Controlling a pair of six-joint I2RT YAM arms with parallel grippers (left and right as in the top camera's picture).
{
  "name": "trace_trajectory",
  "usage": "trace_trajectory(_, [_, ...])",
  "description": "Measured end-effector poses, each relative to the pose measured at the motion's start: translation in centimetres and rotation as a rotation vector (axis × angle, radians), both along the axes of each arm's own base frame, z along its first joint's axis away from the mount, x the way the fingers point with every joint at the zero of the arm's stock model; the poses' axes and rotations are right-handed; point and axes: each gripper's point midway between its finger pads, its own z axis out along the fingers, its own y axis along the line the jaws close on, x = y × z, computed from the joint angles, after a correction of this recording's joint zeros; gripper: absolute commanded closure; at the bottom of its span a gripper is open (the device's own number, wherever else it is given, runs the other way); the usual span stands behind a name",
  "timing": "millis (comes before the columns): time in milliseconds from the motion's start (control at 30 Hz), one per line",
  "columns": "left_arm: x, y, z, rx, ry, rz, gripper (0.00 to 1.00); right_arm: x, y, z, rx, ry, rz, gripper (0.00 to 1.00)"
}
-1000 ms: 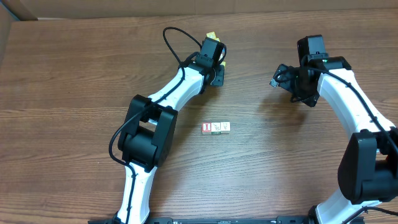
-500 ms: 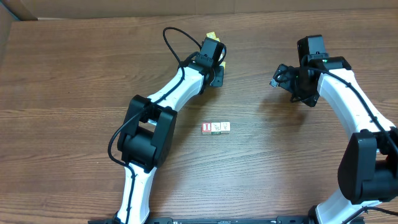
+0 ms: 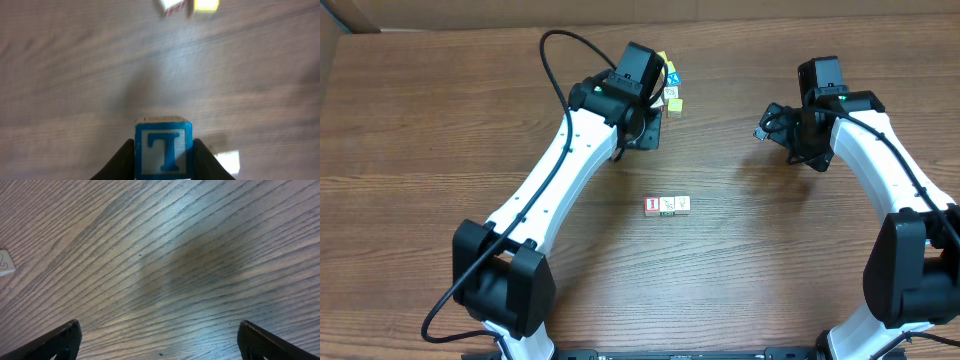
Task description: Flip 4 blocks
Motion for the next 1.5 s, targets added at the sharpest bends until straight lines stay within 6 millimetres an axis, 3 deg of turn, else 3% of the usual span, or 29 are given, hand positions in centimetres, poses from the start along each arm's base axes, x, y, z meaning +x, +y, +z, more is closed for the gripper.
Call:
trace_trajectory(67, [-0.8,0.4,-0.9,0.019,0.045,0.006,0.68,0.0,0.0,0.0,0.0,0.0,0.0,0.0])
trace_trajectory(200, [-1.5,0.7,-3.1,0.052,0.114,0.013,0.45,0.0,0.0,0.0,0.0,0.0,-0.001,0.0])
trace_trajectory(300, [-1.7,0.8,-4.5,0.066,0.149,0.024,0.43,0.0,0.0,0.0,0.001,0.0,0.0,0.0])
trace_trajectory(367, [-1.8,0.9,-4.9,0.071,0.161,0.026,0.45,0.0,0.0,0.0,0.0,-0.001,0.0,0.0])
trace_trajectory(467, [-1.8,1.1,-5.0,0.072,0.169,0.037,0.62,0.0,0.0,0.0,0.0,-0.001,0.0,0.0])
trace_trajectory(567, [-2.4,2.5,-5.1,0.089,0.209,0.061,0.71,0.0,0.0,0.0,0.0,0.0,0.0,0.0])
trace_trajectory(667, [-3.0,4.5,-5.2,0.1,0.259,0.12,0.96,0.0,0.0,0.0,0.0,0.0,0.0,0.0])
trace_trajectory(867, [-4.2,9.7,-5.2,0.114,0.367,0.25,0.96,0.0,0.0,0.0,0.0,0.0,0.0,0.0])
trace_trajectory(967, [-5.2,11.2,-5.2,0.123,0.421,0.287,0.96,0.0,0.0,0.0,0.0,0.0,0.0,0.0])
trace_trajectory(1067, [-6.4,11.5,-5.8,0.133,0.466,0.289,0.96,0.0,0.0,0.0,0.0,-0.001,0.0,0.0])
trace_trajectory(1267, [-8.4,11.6,-9.2,0.141,0.523,0.295,0.96,0.0,0.0,0.0,0.0,0.0,0.0,0.0])
trace_trajectory(1500, [-8.5,10.9,-12.1,0.089,0.499,0.308,0.96,0.0,0.0,0.0,0.0,0.0,-0.001,0.0])
